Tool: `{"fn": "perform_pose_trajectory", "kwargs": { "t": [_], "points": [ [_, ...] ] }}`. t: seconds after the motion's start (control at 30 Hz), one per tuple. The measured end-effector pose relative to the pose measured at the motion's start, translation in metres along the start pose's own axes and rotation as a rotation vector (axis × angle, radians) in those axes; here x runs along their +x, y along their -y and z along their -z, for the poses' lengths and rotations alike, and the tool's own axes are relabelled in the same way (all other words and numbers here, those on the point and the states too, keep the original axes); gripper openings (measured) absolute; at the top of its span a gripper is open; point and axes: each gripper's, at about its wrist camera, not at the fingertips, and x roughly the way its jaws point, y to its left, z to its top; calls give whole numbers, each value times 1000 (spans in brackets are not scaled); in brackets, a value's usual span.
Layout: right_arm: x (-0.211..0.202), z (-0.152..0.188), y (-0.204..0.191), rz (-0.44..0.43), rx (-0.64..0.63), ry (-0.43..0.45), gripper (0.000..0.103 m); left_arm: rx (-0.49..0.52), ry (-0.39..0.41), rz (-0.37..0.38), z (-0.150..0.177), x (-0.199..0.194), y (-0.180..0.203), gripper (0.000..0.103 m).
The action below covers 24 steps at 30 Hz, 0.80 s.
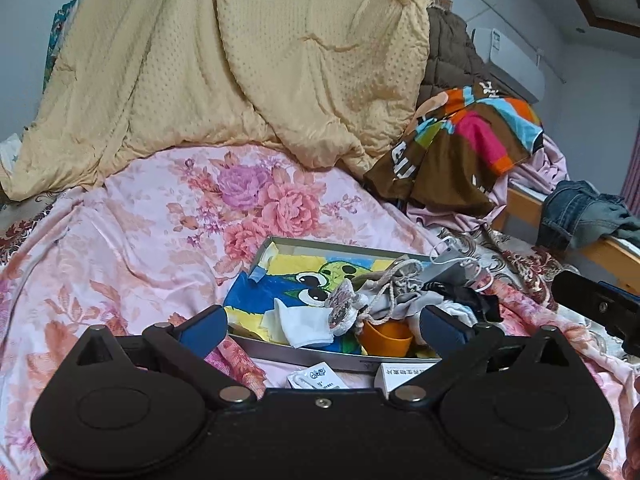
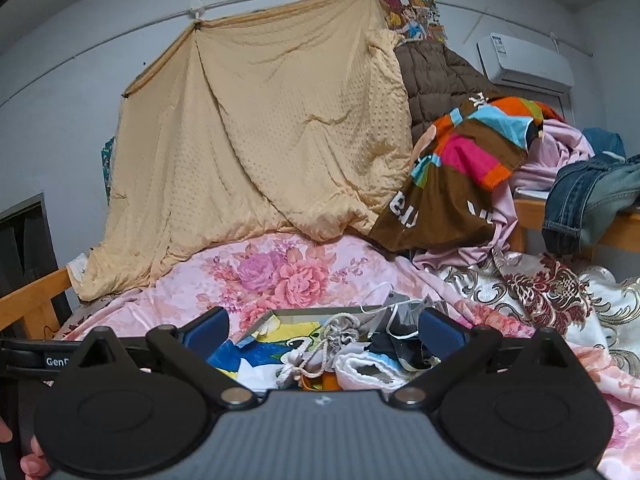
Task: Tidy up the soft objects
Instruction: 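Open both tools and lift them away from the tray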
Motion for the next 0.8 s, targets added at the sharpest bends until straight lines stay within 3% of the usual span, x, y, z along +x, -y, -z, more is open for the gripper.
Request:
{"fn": "perform_pose_trajectory", "kwargs": {
  "t": [0.3,0.8],
  "points": [
    [-28,7,-11,18,-11,8,103,19,47,6,8,-31,2,102],
    [-65,27,-15,48,-6,-10,103,-6,53,21,36,-61,-2,102]
  ]
}}
